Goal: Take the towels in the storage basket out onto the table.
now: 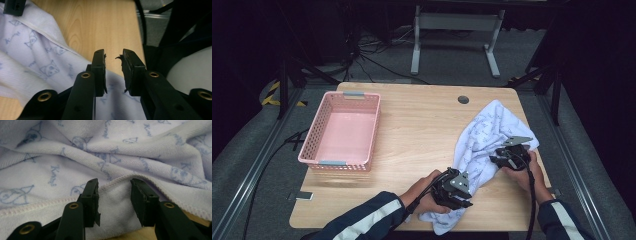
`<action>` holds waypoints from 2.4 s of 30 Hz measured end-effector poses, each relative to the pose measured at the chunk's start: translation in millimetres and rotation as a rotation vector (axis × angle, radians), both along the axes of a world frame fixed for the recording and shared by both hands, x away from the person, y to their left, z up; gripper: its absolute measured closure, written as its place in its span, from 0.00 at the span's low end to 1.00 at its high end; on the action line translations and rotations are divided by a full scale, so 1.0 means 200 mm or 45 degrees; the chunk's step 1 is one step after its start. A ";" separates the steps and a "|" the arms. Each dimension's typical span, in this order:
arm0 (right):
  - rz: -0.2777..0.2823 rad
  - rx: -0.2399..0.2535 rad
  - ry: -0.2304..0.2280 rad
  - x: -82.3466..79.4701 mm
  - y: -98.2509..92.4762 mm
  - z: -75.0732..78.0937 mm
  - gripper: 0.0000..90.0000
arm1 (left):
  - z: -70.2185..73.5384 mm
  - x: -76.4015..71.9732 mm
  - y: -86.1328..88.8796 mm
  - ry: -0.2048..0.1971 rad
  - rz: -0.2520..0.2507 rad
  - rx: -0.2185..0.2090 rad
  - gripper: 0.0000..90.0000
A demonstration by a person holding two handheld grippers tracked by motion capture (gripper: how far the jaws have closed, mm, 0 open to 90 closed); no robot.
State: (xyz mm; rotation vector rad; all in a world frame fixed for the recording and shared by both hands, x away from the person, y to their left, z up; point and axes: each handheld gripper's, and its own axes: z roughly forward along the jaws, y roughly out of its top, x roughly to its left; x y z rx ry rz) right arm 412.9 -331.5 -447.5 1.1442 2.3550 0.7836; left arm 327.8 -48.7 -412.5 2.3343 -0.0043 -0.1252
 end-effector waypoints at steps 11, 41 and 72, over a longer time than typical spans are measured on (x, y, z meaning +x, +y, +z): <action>0.005 -0.069 0.018 -0.06 -0.09 0.02 0.69 | 0.04 0.34 0.19 -0.124 0.396 -0.029 0.73; -0.170 -0.072 0.004 -0.11 -0.24 0.02 0.50 | -0.19 0.73 0.18 -0.157 0.788 0.305 0.99; 0.114 -0.045 0.024 -0.23 0.20 -0.01 0.47 | -0.22 0.51 0.34 -0.111 0.659 0.190 0.95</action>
